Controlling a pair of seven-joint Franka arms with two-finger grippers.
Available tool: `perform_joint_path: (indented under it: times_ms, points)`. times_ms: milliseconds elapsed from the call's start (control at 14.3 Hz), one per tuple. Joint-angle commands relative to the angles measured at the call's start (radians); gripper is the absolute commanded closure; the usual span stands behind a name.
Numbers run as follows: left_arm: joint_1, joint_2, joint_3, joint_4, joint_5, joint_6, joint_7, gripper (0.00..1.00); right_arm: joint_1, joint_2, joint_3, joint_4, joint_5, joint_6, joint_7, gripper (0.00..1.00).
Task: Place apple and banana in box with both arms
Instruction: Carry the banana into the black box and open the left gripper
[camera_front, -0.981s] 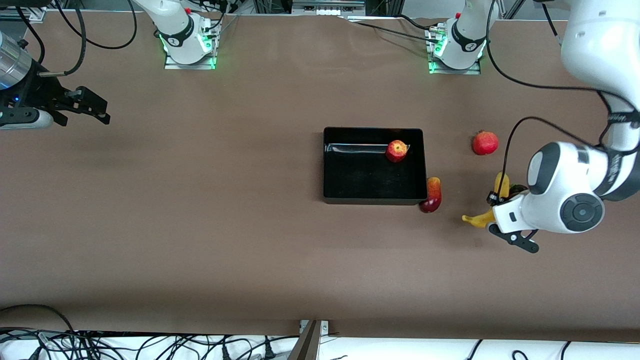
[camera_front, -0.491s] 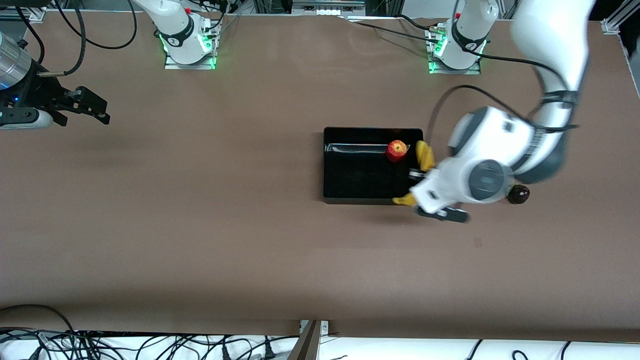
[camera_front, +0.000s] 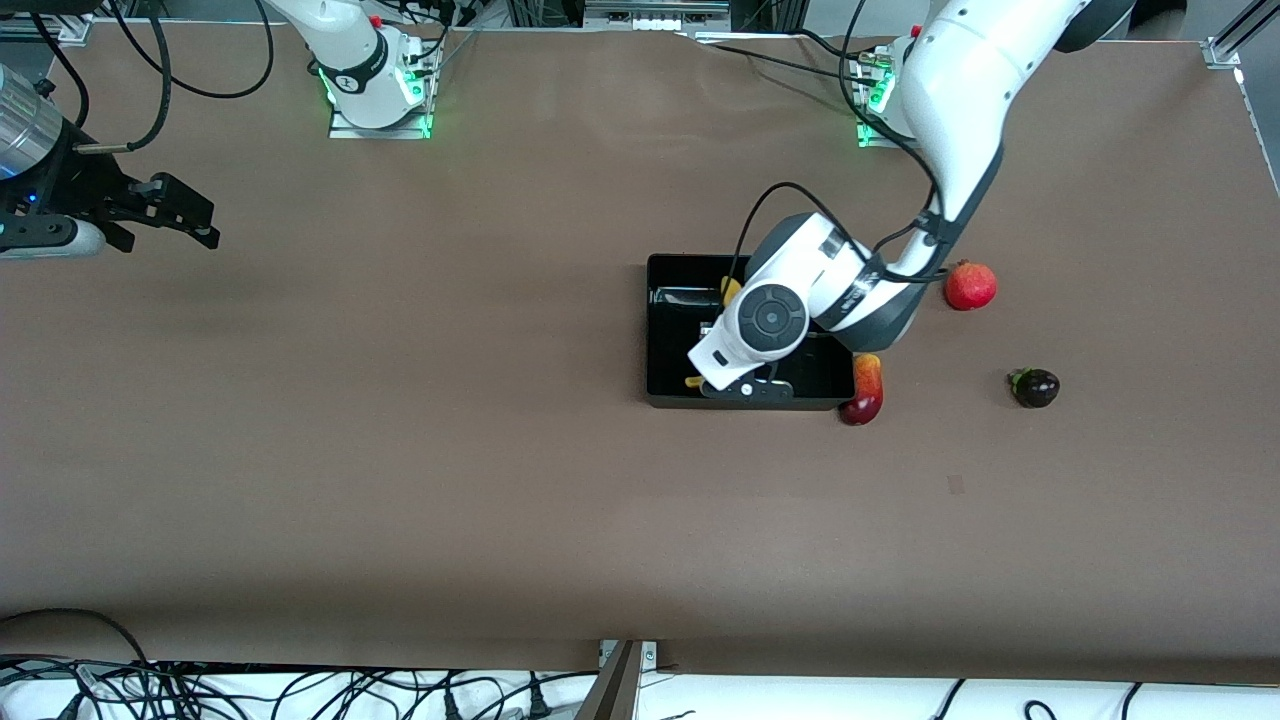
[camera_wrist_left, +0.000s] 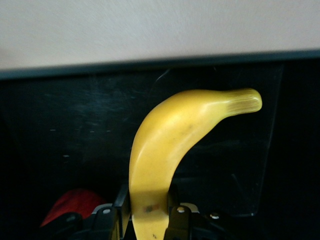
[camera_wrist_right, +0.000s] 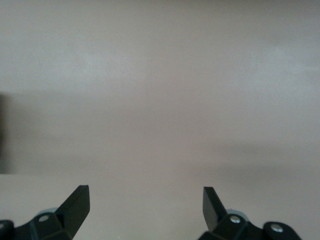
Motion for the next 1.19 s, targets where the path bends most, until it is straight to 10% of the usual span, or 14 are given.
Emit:
perform_joint_path:
  times_ms: [0, 140, 210, 280, 1121]
  points:
    - [-0.002, -0.003, 0.007, -0.030, 0.002, 0.041, -0.013, 1.00, -0.012, 0.002, 0.008, 0.012, -0.008, -0.003, 0.004, 0.00]
    - [0.001, 0.007, 0.007, -0.030, 0.002, 0.041, -0.014, 0.82, -0.012, 0.002, 0.008, 0.012, -0.008, -0.003, 0.004, 0.00]
    - [0.004, 0.007, 0.007, -0.030, 0.002, 0.039, -0.016, 0.12, -0.012, 0.002, 0.008, 0.012, -0.008, -0.003, 0.004, 0.00]
    - [0.010, 0.005, 0.007, -0.030, 0.002, 0.034, -0.026, 0.00, -0.012, 0.002, 0.008, 0.012, -0.008, -0.003, 0.004, 0.00]
    - [0.282, -0.213, 0.012, 0.312, 0.004, -0.508, 0.304, 0.00, -0.013, 0.002, 0.007, 0.012, -0.008, -0.003, 0.004, 0.00]
